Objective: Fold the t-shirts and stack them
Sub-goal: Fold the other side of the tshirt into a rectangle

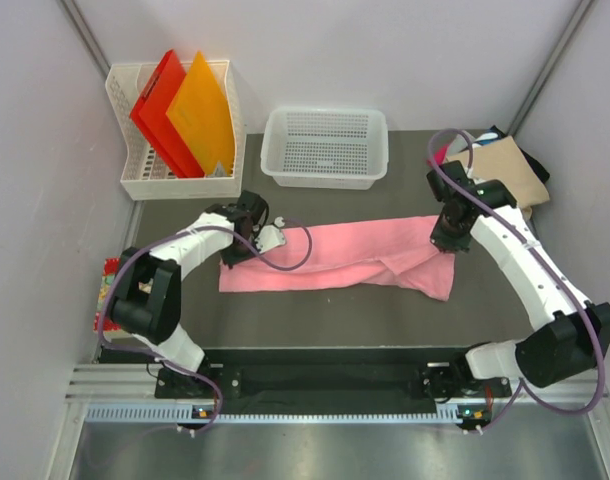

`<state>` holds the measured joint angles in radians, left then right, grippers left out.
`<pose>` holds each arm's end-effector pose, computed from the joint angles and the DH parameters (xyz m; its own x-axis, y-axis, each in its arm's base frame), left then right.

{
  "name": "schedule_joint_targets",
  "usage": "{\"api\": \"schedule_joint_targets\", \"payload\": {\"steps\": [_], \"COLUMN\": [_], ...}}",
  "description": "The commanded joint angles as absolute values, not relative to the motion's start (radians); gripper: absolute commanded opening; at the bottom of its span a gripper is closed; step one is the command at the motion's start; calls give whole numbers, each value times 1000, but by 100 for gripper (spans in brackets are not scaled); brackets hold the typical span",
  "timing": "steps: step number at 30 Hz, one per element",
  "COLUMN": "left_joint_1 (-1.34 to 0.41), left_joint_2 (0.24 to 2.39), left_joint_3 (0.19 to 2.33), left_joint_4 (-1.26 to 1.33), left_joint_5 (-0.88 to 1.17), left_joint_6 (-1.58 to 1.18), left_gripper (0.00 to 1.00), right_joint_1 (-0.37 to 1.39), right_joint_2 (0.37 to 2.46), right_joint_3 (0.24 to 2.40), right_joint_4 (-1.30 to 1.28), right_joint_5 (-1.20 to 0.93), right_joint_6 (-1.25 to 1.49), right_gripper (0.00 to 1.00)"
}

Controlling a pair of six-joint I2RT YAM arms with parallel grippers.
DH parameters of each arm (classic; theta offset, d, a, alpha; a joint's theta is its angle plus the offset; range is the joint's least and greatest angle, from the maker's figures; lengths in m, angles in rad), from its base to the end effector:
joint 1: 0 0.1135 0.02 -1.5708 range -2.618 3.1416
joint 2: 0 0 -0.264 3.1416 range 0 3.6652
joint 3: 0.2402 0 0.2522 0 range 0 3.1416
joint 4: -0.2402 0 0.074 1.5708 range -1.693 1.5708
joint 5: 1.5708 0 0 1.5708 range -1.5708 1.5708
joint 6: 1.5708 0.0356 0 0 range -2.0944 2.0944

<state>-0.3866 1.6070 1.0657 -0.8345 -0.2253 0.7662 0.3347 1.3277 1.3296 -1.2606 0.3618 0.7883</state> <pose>0.2730 -0.1025 0.1959 -0.4277 0.9038 0.0123 0.8660 0.4058 0.2923 0.2254 0.0650 0.3281 -0.7788 0.4314 -0.4554 0.4932 0.8697 -0.0198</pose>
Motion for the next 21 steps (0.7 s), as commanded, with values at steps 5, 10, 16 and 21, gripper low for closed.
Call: {"api": "schedule_joint_targets", "payload": {"steps": [5,10,16,21], "left_joint_1": [-370,-338,-270,-229], "left_joint_2": [1681,1692,1680,1667], "left_joint_3": [1138,1083,1022,1034], "left_joint_4": [-810,-795,-752,-710], "left_joint_5": [-235,-247,-264,-294], "left_joint_6": [796,811,824,830], "left_gripper": [0,19,51,99], "right_joint_1": [278,262,252,242], "right_joint_2": [1405,1474,1588,1657], "right_joint_3": [1397,1420,1477,1503], "right_joint_4": [-1164,-1114,-1078,-1055], "right_joint_5": [364,356,357,373], "right_joint_6": [683,640,588,552], "right_gripper": [0,0,0,0]}}
